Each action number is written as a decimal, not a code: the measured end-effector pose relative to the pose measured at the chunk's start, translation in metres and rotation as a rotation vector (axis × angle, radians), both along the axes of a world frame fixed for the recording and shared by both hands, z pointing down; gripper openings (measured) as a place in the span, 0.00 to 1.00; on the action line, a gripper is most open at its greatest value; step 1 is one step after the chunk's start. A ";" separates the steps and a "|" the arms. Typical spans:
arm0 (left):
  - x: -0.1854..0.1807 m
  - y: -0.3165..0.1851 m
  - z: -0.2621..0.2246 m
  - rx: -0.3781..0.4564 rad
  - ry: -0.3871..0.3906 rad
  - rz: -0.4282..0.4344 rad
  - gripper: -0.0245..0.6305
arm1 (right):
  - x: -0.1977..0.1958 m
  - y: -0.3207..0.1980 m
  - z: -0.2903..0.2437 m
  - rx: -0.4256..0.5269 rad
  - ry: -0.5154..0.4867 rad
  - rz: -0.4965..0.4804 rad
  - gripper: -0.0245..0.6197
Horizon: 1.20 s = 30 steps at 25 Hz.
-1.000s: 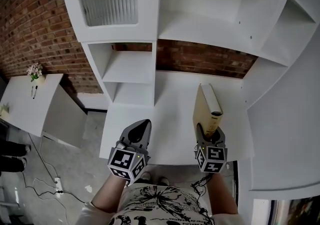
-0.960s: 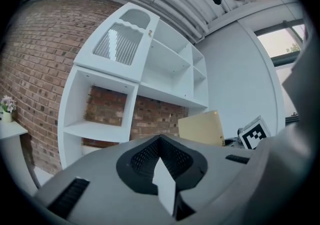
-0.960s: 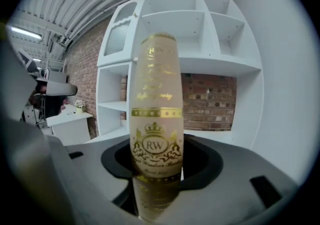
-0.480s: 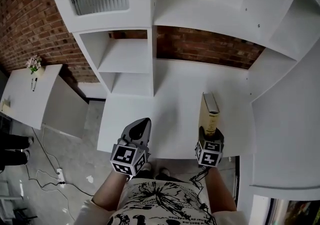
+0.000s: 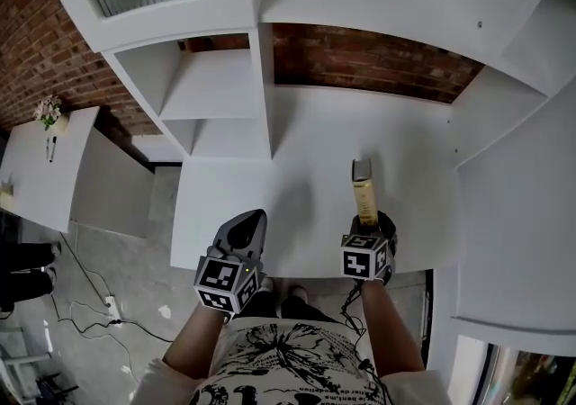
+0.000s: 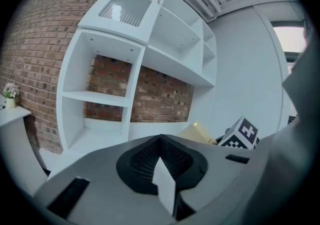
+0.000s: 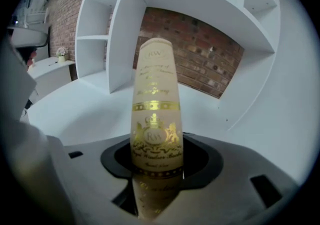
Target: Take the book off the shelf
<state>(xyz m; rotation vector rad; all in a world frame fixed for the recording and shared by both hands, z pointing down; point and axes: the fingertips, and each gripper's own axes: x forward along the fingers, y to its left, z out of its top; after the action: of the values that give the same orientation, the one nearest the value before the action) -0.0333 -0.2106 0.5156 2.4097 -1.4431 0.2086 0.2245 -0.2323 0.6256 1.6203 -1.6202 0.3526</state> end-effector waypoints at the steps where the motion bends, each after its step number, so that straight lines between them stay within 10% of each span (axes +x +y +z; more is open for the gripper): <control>1: -0.001 -0.001 0.002 -0.006 0.000 0.001 0.06 | -0.003 -0.003 0.001 -0.003 0.019 -0.007 0.38; 16: -0.043 -0.014 0.029 -0.069 0.007 -0.029 0.06 | -0.056 -0.020 0.029 -0.057 0.235 -0.080 0.43; 30: -0.076 -0.015 0.053 -0.130 -0.004 -0.072 0.06 | -0.109 -0.012 0.072 -0.168 0.211 -0.196 0.58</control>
<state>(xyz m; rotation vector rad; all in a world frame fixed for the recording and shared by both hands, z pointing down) -0.1090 -0.2257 0.5688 2.2507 -1.4681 0.2813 0.1153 -0.2443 0.6981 1.3140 -1.5297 0.2019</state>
